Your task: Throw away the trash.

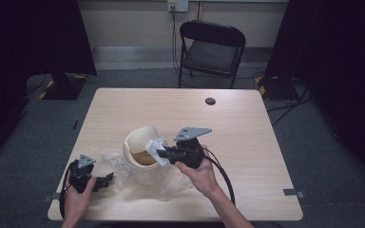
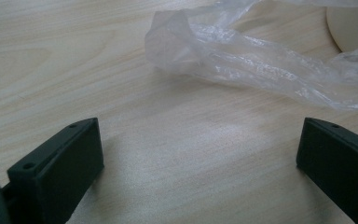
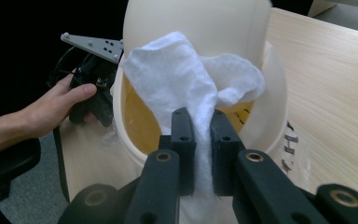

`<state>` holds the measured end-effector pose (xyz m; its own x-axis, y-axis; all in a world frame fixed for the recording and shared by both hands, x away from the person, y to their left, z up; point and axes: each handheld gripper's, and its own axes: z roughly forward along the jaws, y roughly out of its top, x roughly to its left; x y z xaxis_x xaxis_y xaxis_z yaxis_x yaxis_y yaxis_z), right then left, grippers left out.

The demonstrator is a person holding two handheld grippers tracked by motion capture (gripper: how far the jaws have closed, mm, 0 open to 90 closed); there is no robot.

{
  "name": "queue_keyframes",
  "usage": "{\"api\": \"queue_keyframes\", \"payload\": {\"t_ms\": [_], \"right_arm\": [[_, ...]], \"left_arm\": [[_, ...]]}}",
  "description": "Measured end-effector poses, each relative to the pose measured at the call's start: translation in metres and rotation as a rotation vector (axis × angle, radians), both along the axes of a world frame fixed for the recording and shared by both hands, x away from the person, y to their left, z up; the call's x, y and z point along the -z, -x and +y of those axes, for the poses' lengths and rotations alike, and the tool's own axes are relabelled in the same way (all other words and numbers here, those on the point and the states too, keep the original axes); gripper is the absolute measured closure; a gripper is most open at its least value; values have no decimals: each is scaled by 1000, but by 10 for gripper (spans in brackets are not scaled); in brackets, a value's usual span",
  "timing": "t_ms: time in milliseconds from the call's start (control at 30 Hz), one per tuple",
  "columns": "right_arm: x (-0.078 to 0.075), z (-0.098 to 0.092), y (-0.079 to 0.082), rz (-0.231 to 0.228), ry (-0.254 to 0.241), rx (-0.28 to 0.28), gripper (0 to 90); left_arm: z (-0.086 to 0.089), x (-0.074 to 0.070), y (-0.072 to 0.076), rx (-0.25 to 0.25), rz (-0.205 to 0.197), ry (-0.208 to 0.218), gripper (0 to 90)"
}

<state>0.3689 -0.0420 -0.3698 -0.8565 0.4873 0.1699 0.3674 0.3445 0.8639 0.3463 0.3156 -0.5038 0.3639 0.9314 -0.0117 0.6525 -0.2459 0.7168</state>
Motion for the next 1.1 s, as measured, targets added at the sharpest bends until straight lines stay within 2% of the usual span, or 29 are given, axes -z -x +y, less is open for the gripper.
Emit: {"api": "queue_keyframes", "payload": {"t_ms": [233,500,733,900,1100], "right_arm": [[3,15,-1,0,44,-18,829],[6,26,-9,22,86,-3,828],[10,33,-16,32,88,4,827],[8,43,-19,33,133,-6,826],[12,54,-21,40,158,-11,824]], "left_arm": [[0,0,0,0,0,0,0],[0,0,0,0,0,0,0],[0,0,0,0,0,0,0],[0,0,0,0,0,1,0],[0,0,0,0,0,0,0]]}}
